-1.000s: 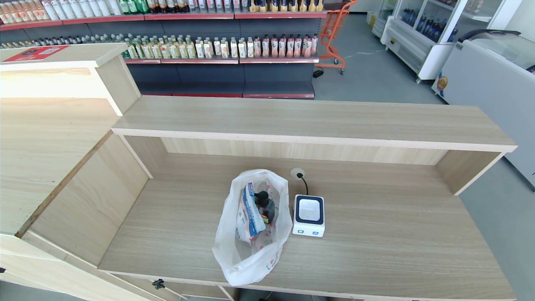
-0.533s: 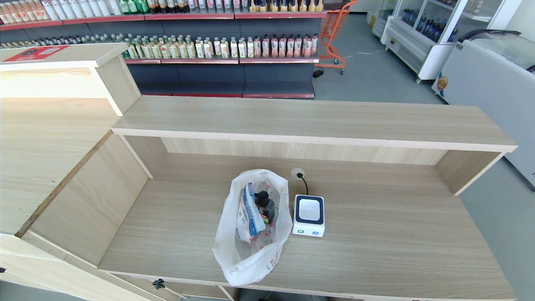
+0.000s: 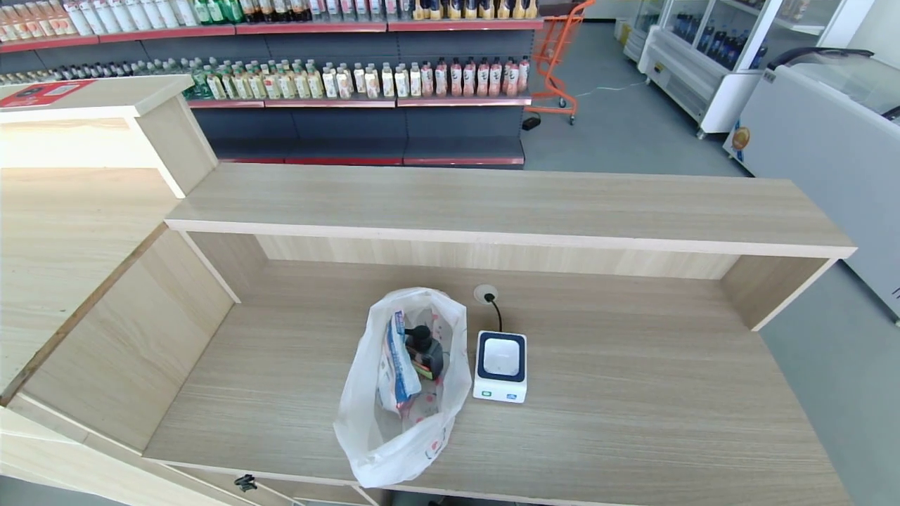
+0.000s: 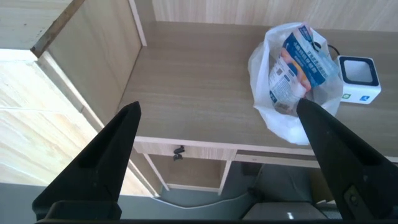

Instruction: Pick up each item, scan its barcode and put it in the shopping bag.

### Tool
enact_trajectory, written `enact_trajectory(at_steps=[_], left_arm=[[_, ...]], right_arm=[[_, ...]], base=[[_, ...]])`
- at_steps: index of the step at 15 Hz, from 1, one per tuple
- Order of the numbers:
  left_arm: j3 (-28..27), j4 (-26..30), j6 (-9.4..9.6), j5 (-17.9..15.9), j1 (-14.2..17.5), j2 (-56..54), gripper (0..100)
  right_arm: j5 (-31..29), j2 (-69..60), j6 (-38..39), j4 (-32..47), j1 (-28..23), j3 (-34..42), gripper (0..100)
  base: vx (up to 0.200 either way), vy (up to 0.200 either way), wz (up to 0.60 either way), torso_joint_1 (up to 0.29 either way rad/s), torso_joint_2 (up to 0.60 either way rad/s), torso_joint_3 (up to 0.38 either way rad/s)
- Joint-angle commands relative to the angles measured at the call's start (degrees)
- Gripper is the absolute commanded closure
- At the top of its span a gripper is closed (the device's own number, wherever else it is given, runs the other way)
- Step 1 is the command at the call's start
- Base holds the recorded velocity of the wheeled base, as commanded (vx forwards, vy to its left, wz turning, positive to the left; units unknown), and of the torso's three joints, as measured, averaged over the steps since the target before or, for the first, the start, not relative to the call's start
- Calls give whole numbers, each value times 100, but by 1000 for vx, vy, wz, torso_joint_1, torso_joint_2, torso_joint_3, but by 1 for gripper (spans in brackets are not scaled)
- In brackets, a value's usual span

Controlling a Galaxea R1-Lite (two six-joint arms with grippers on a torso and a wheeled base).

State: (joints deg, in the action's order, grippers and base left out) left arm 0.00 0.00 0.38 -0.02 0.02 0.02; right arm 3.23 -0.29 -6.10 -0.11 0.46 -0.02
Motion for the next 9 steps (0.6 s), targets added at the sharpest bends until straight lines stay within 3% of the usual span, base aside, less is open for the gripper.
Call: enact_trajectory(at_steps=[1,4,9], left_arm=[[0,0,-11,2,-2,6,0],[0,0,6,2,-2,6,0],[0,0,-3,2,-2,6,0]], right_arm=[[2,29,3,2,-2,2,100],[11,29,-6,2,-2,2,100],[20,29,-14,2,-2,2,100]], base=[[0,0,0,0,0,0],[200,0,0,-4,-1,1],[0,0,0,0,0,0]])
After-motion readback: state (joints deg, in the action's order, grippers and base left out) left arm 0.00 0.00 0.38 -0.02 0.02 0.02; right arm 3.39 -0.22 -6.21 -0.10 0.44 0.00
